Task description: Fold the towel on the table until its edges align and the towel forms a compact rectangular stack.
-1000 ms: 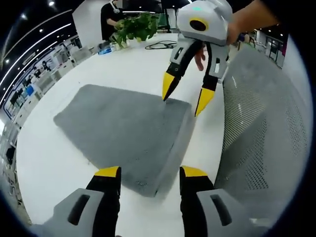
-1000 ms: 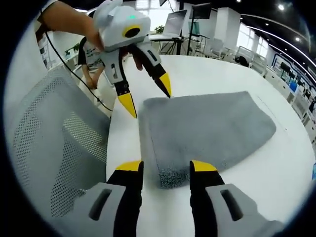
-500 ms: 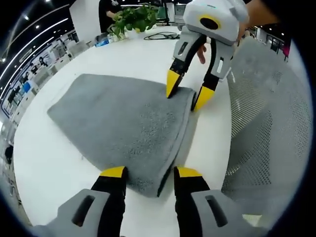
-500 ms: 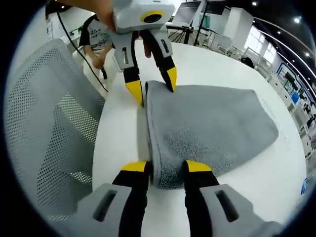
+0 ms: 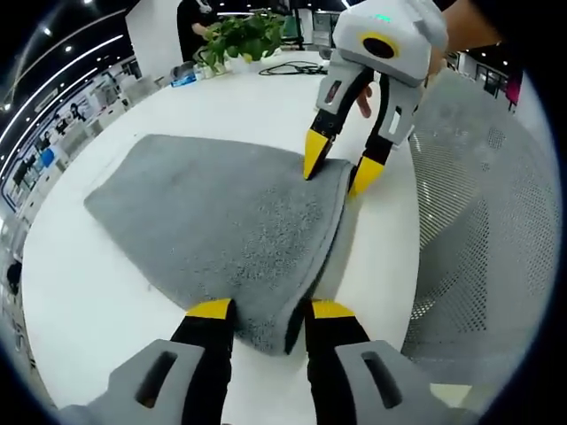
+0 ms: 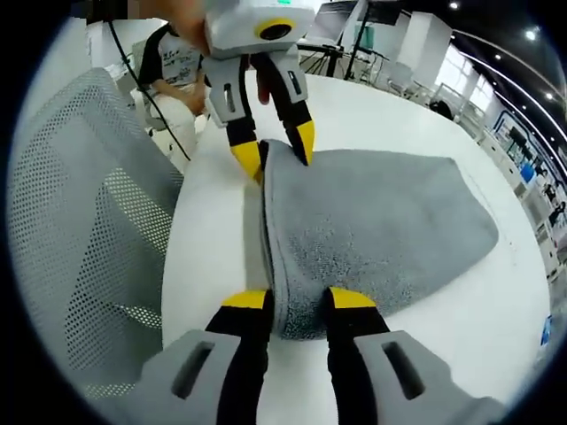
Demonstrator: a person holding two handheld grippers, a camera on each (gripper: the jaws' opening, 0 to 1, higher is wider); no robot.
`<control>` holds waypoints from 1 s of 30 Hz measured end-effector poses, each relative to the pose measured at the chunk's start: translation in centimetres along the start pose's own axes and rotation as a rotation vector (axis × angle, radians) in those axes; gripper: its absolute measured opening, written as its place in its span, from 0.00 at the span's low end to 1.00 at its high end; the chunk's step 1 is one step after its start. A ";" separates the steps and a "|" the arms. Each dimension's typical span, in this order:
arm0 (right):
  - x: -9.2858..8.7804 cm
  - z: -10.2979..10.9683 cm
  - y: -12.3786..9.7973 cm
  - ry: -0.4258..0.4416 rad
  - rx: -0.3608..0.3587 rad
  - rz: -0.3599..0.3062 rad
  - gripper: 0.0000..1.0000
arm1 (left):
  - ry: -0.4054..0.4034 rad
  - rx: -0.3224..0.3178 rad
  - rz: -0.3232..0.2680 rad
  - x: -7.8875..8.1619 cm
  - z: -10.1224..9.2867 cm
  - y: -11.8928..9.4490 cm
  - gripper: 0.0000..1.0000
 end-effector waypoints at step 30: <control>2.3 -7.8 -2.0 0.340 -0.142 -0.197 0.43 | -0.089 0.070 -0.171 2.5 6.3 -1.5 0.46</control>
Point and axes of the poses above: the point that each gripper's makers call its tool centre point, and the gripper's own axes: y roughly forward along the fingers, z roughly to its left, x roughly out of its top, the point moved 6 cm from there along -y, roughly backward along the fingers, and after that the axes turned 3 degrees about y, right-handed, at the moved point
